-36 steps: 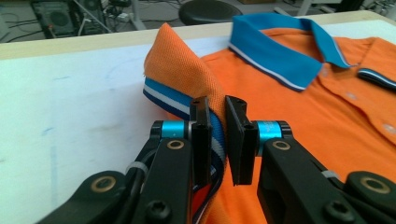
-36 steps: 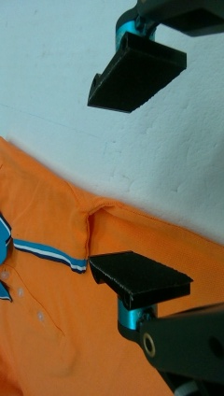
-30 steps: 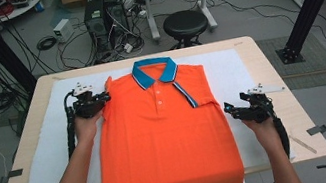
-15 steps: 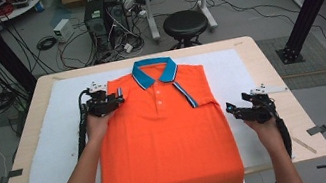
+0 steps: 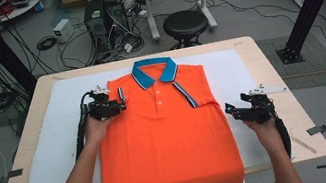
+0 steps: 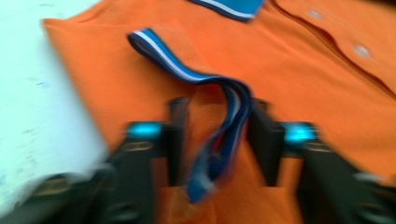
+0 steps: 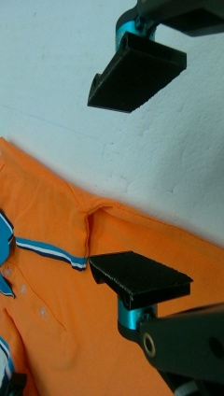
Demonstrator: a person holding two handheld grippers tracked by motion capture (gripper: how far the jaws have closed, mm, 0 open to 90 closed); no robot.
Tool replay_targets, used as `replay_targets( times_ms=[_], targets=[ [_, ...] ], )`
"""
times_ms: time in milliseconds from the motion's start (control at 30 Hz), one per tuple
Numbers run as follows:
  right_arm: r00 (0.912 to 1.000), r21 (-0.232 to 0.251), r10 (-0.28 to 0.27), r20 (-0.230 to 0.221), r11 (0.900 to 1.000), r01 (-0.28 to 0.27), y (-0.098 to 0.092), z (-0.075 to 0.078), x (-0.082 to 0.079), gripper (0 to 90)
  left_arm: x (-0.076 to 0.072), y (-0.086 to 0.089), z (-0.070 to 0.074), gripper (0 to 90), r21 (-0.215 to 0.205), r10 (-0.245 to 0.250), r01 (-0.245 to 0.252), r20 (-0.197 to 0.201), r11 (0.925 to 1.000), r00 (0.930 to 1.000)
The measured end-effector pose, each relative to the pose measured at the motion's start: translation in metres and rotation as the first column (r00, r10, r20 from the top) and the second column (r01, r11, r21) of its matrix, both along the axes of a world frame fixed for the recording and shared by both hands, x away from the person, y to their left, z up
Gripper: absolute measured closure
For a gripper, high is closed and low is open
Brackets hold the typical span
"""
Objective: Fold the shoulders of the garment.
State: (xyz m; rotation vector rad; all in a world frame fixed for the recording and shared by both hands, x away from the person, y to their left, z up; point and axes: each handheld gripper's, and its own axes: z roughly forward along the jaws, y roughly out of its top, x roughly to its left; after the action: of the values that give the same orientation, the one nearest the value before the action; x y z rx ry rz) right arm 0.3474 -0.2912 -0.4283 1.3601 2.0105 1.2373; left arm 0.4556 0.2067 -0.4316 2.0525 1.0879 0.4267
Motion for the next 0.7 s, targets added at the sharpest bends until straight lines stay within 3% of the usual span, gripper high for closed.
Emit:
replay_targets(
  times_ms=[33,100,200,267,333,367,400,433,467,500,600,700],
  targets=[
    [1.0,0.0,0.0,0.0,1.0,0.0,0.0,0.0,0.0,21.1,0.0,0.0,0.0,71.1,0.0,0.0,0.0,0.0,1.0,1.0],
    [1.0,0.003,-0.004,-0.001,1.0,0.004,-0.001,0.0,0.0,21.1,-0.003,-0.005,0.003,81.2,-0.032,-0.052,0.053,0.019,0.9981,0.9985],
    [1.0,0.005,-0.005,-0.002,1.0,0.005,-0.002,-0.001,0.0,21.1,-0.004,-0.008,0.003,80.9,-0.084,-0.102,0.102,0.006,0.9912,0.9947],
    [1.0,0.005,-0.004,-0.002,1.0,0.004,-0.002,-0.001,0.0,21.1,-0.005,-0.01,0.003,71.5,-0.077,-0.121,0.122,0.019,0.9896,0.9925],
    [1.0,0.004,-0.004,-0.003,1.0,0.004,-0.002,-0.001,0.0,21.1,-0.005,-0.01,0.004,57.3,-0.132,-0.121,0.123,0.024,0.9836,0.9924],
    [1.0,0.003,-0.005,-0.002,1.0,0.005,-0.002,-0.001,0.0,21.1,-0.005,-0.01,0.004,51.7,-0.132,-0.121,0.123,0.024,0.9836,0.9924],
    [1.0,0.003,-0.005,-0.002,1.0,0.005,-0.002,-0.001,0.0,21.1,-0.007,-0.007,0.009,46.9,-0.157,-0.085,0.095,0.064,0.9831,0.9943],
    [1.0,0.003,-0.005,-0.002,1.0,0.005,-0.002,-0.001,0.0,21.1,-0.007,-0.007,0.009,46.6,-0.157,-0.085,0.095,0.064,0.9831,0.9943],
    [1.0,0.004,-0.007,-0.003,1.0,0.007,-0.002,-0.001,0.0,21.1,-0.009,-0.001,0.017,46.8,-0.13,0.0,0.018,0.136,0.9913,0.9907],
    [1.0,0.003,-0.007,-0.002,1.0,0.007,-0.002,-0.001,0.0,21.1,-0.01,0.002,0.019,48.4,-0.119,0.047,-0.028,0.159,0.9925,0.9861],
    [1.0,0.005,-0.006,-0.004,1.0,0.006,-0.001,0.0,0.0,21.1,-0.009,0.014,0.017,49.9,-0.148,0.106,-0.082,0.161,0.9856,0.9813],
    [1.0,0.001,-0.004,-0.001,1.0,0.004,-0.001,-0.001,0.0,21.1,-0.01,0.02,0.014,42.0,-0.173,0.123,-0.096,0.152,0.9803,0.9808]
  ],
)
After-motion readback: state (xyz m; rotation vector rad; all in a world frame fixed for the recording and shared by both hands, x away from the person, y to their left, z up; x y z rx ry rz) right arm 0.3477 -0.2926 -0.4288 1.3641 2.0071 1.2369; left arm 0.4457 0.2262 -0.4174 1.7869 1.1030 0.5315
